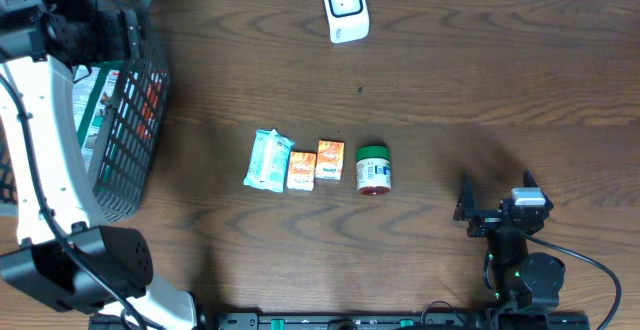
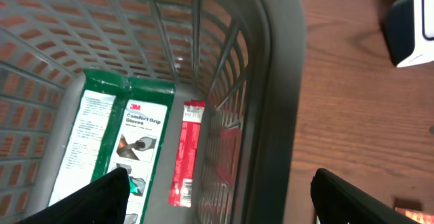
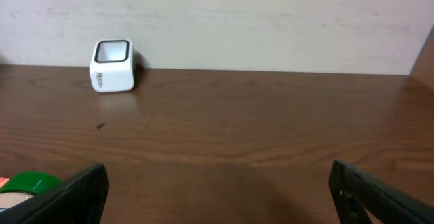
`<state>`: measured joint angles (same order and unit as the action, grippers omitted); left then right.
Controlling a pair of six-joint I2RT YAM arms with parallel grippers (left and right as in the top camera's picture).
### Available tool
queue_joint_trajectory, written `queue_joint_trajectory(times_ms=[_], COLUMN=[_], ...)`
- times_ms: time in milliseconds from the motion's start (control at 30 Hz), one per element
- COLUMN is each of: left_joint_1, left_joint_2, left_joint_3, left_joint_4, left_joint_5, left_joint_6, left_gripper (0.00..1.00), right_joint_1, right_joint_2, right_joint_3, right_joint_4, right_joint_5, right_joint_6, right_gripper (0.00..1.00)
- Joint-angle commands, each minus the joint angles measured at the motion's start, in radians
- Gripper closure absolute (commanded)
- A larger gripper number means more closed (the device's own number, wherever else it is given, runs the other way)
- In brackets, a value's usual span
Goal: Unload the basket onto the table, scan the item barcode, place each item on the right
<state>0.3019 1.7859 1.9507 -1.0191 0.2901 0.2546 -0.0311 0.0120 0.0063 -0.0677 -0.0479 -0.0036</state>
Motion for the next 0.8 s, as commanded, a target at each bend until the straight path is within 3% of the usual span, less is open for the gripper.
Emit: queue_joint_trajectory(times_ms=[0,400,600,767], left_joint_1=[-0.002,-0.002,-0.002,-0.002], left_joint_2=[0.03,0.05,0.05,0.05], left_joint_3=[-0.003,-0.003,-0.003,-0.003], left_joint_4=[-0.007,0.054,0.106,0.128], left_joint_5=[0.016,-0.023,-0.125,-0.126], left_joint_6=[0.026,-0.003,-0.106,-0.13], left_gripper=[0.14,0.14,0.14,0.14], right_joint_1=[0.013,0.013,0.013,0.013], right_joint_2=[-0.005,-0.005,-0.005,-0.005], right_joint_3=[-0.001,-0.001,-0.001,-0.001], right_joint_4=[-0.004,-0.004,-0.004,-0.004], right_joint_5=[0.006,0.006,0.006,0.006], right_joint_6=[0.006,0.006,0.006,0.006], right_gripper=[0.01,0.01,0.01,0.01])
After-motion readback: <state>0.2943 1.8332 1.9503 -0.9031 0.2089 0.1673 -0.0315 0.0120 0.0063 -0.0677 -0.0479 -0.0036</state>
